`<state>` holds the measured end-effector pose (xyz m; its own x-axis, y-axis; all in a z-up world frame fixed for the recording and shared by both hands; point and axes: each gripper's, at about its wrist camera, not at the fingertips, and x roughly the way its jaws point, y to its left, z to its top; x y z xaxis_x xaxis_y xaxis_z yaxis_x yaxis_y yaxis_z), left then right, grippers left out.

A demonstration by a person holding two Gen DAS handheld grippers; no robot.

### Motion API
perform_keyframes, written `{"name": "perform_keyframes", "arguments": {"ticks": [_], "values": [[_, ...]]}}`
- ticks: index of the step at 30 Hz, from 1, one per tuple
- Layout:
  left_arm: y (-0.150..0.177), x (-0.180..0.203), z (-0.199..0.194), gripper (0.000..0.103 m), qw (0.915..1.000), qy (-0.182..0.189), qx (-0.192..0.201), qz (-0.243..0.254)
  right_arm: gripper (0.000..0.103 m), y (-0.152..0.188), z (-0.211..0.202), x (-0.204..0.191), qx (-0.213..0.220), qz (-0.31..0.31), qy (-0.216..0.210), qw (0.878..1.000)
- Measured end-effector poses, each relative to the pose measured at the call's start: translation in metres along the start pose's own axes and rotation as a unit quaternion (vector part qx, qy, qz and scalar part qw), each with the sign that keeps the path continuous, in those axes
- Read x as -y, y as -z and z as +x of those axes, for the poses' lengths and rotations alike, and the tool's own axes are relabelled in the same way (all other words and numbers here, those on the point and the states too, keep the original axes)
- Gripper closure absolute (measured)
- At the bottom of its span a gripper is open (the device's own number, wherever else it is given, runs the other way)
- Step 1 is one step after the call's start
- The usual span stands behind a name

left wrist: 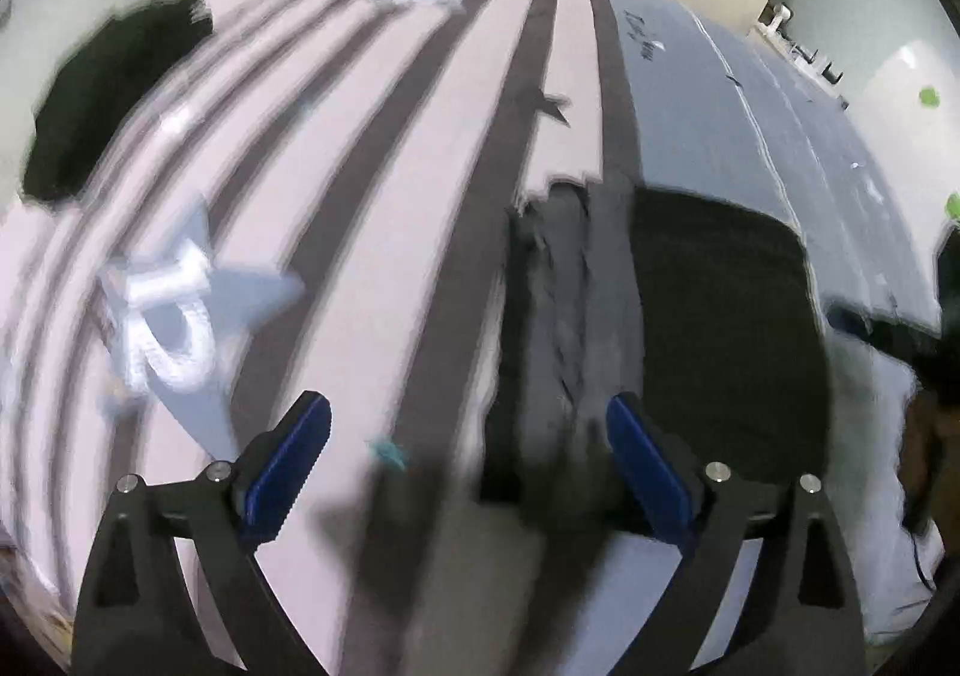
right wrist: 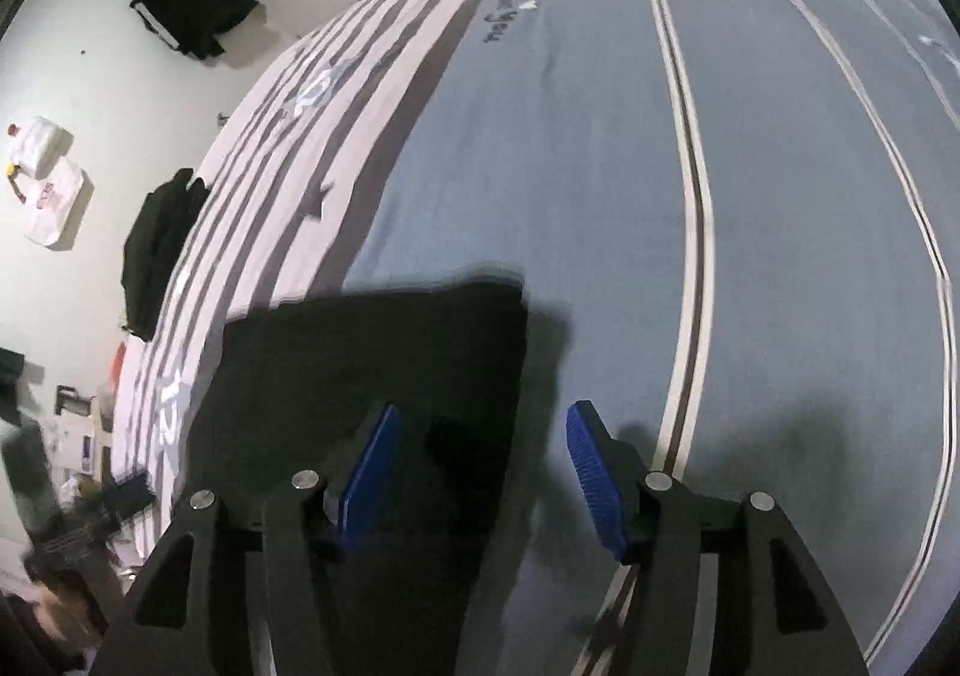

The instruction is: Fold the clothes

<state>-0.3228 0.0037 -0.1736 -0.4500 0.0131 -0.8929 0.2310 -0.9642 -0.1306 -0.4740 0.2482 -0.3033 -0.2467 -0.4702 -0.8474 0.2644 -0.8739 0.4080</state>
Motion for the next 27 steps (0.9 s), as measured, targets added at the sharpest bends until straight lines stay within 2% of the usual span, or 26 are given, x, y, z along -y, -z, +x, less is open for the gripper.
{"name": "perform_keyframes", "arguments": {"ticks": [1,3,4,5,6,7,8,9,10,12,13,15,17,20,22,23,24,27], "values": [[-0.01,-0.002,-0.002,0.011,0.9999,0.004,0.013,0.011,0.048,0.013,-0.001,-0.009,0.002,0.001,0.0,1.0],[-0.034,0.008,0.004,0.012,0.998,0.038,0.035,0.037,0.048,0.036,-0.005,-0.024,0.014,0.01,-0.006,1.0],[-0.046,0.017,0.008,0.016,0.9963,0.053,0.04,0.055,0.048,0.045,-0.004,-0.031,0.016,0.014,-0.012,1.0],[-0.057,0.029,0.017,0.022,0.9939,0.067,0.039,0.078,0.048,0.054,-0.001,-0.039,0.017,0.016,-0.009,1.0],[-0.068,0.043,0.028,0.034,0.9904,0.085,0.038,0.102,0.046,0.061,0.003,-0.045,0.019,0.019,-0.006,1.0],[-0.077,0.054,0.04,0.037,0.987,0.096,0.035,0.124,0.045,0.067,0.008,-0.05,0.022,0.022,-0.006,1.0],[-0.082,0.061,0.056,0.039,0.9849,0.093,0.029,0.143,0.045,0.072,0.011,-0.054,0.03,0.022,0.005,0.999],[-0.087,0.069,0.072,0.05,0.9825,0.09,0.024,0.161,0.045,0.076,0.014,-0.056,0.042,0.022,0.017,0.999],[-0.09,0.073,0.089,0.052,0.9808,0.083,0.016,0.176,0.044,0.079,0.018,-0.056,0.05,0.023,0.028,0.998],[-0.086,0.068,0.125,0.052,0.9795,0.052,-0.012,0.194,0.039,0.083,0.024,-0.054,0.051,0.031,0.04,0.997],[-0.087,0.065,0.137,0.047,0.9792,0.042,-0.02,0.198,0.037,0.085,0.028,-0.05,0.05,0.037,0.041,0.997],[-0.096,0.055,0.142,0.035,0.9817,0.043,-0.013,0.185,0.035,0.089,0.032,-0.04,0.053,0.038,0.037,0.997],[-0.107,0.044,0.139,0.034,0.9843,0.054,-0.014,0.168,0.034,0.091,0.031,-0.033,0.056,0.042,0.028,0.997],[-0.117,0.038,0.131,0.033,0.9825,0.079,-0.021,0.167,0.034,0.093,0.019,-0.025,0.059,0.063,0.012,0.996],[-0.124,0.044,0.124,0.032,0.9767,0.089,-0.019,0.194,0.034,0.096,0.007,-0.023,0.069,0.069,0.017,0.995],[-0.127,0.049,0.12,0.031,0.9715,0.106,-0.021,0.211,0.034,0.098,0.001,-0.024,0.071,0.069,0.027,0.995],[-0.13,0.061,0.12,0.028,0.9635,0.135,-0.028,0.23,0.034,0.103,-0.006,-0.025,0.074,0.072,0.033,0.994],[-0.135,0.098,0.124,0.022,0.9395,0.188,-0.044,0.283,0.034,0.118,-0.022,-0.026,0.079,0.103,0.038,0.991]]}}
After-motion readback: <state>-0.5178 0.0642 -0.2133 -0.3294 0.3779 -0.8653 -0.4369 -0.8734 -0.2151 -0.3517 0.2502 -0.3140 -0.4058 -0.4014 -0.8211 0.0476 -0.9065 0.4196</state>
